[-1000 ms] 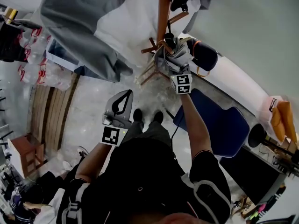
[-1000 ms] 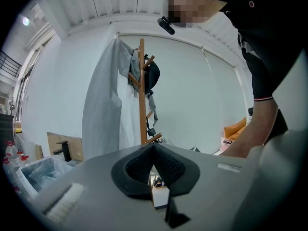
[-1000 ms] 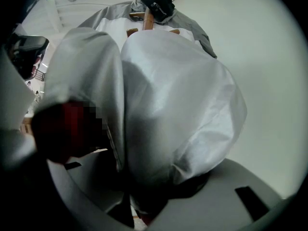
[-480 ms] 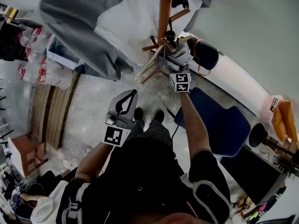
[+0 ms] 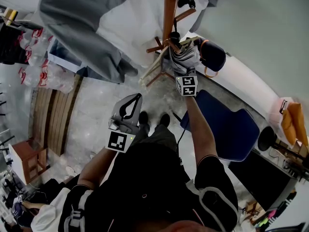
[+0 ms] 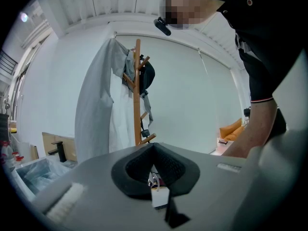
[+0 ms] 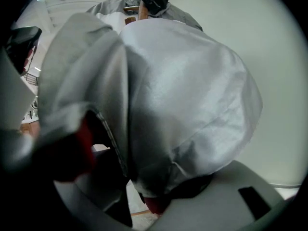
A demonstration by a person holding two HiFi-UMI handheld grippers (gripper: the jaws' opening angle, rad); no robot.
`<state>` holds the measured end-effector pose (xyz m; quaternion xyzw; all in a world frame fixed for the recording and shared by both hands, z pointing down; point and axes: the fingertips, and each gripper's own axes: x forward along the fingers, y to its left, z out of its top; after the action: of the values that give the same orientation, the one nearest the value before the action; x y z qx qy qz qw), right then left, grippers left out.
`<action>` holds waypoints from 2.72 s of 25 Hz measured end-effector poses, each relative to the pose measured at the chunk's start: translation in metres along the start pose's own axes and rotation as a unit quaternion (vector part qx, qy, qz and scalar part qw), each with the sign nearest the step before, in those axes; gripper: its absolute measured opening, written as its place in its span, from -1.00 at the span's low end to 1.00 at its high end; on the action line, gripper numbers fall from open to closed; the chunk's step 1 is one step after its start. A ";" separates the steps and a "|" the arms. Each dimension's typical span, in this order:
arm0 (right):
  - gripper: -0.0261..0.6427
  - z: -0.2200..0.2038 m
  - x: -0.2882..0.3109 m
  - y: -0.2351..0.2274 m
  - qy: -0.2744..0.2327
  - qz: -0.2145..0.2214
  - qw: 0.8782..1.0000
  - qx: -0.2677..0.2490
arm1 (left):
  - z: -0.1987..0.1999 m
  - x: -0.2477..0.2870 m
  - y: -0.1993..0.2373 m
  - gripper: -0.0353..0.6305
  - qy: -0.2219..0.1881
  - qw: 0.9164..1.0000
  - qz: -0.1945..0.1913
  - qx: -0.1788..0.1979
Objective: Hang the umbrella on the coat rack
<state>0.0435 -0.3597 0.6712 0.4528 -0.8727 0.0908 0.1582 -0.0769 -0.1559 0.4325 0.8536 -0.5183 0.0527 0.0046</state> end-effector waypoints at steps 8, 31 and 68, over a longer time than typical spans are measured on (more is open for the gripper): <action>-0.22 -0.011 -0.015 -0.001 0.011 -0.010 1.000 -0.010 | -0.003 -0.001 0.002 -0.89 0.004 1.000 -0.002 0.001; 0.48 -0.041 -0.064 0.013 0.002 -0.023 1.000 0.016 | -0.005 0.007 -0.008 -0.89 0.008 1.000 -0.025 0.009; -0.37 0.035 -0.189 0.035 -0.060 -0.039 0.997 -0.042 | 0.007 0.006 -0.021 -0.89 -0.025 0.998 -0.062 0.022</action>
<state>0.1104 -0.2058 0.5705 0.4846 -0.8652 0.0203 0.1276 -0.0547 -0.1517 0.4268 0.8849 -0.4633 0.0422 -0.0241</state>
